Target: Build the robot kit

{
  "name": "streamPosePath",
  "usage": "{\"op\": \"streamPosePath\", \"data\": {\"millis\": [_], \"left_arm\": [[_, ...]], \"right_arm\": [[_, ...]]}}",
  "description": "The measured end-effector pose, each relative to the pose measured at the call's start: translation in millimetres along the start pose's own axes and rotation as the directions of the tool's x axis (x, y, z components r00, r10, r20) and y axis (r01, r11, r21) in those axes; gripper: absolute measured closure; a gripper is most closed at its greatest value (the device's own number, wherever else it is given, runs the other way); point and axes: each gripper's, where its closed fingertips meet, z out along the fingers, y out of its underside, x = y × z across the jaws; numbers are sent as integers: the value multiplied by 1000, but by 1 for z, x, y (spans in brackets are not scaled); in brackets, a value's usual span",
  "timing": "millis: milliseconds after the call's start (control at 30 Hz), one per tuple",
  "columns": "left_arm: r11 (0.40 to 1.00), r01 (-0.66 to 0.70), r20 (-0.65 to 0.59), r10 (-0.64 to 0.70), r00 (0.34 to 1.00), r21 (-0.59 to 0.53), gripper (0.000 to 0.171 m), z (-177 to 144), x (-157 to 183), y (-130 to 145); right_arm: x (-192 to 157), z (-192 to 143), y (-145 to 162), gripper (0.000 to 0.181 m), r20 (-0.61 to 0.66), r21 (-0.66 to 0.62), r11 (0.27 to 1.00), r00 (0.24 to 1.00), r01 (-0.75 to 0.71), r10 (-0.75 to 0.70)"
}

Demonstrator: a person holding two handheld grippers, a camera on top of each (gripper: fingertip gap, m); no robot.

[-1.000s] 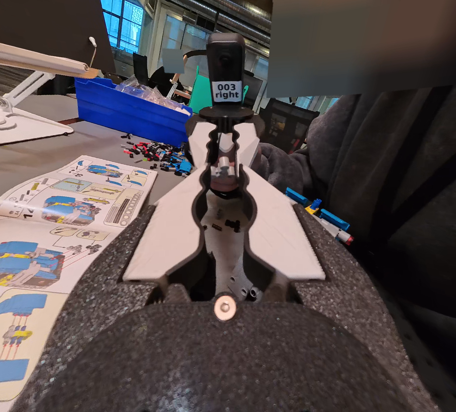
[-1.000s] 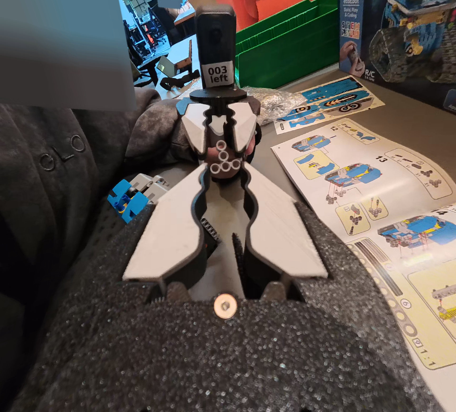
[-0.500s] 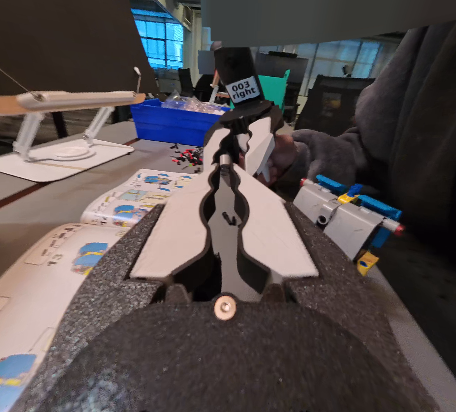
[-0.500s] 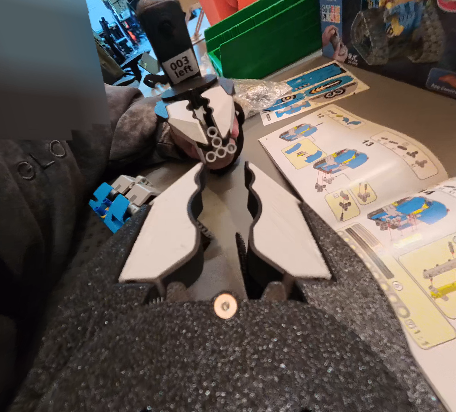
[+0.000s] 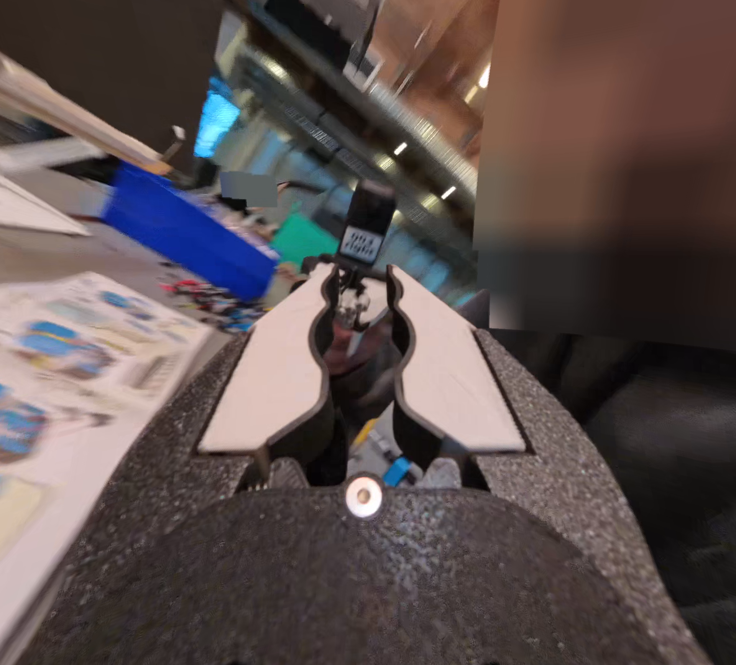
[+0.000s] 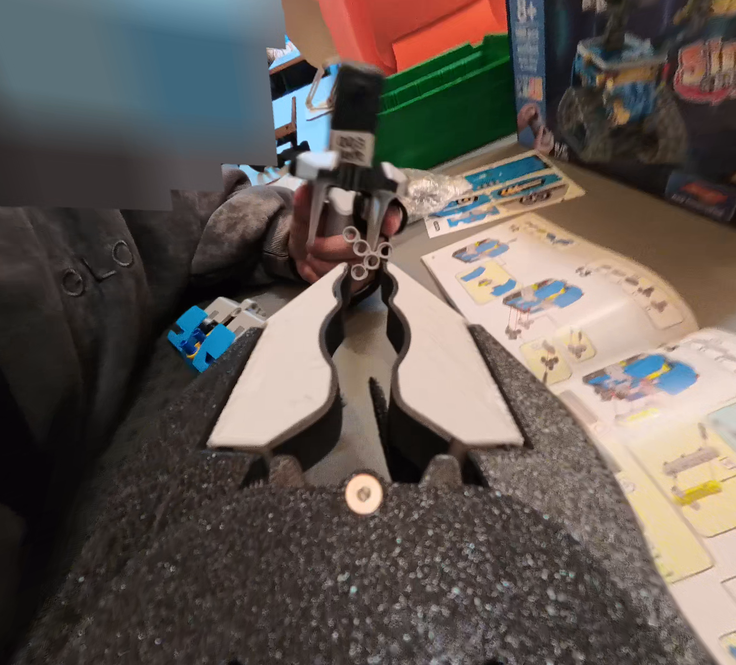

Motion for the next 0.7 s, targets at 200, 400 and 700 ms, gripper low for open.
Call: {"op": "streamPosePath", "data": {"millis": [200,400,700], "left_arm": [[931,359,-176,-364,915,-61,150,9,9,16],[938,330,-173,-344,923,-110,158,10,12,24],[952,260,-160,-285,945,-161,162,10,14,32]], "right_arm": [[-18,10,-3,168,-92,16,913,910,407,-404],[-23,9,-10,168,-105,67,872,873,484,-476],[-27,11,-2,168,-29,37,912,912,410,-409]]}}
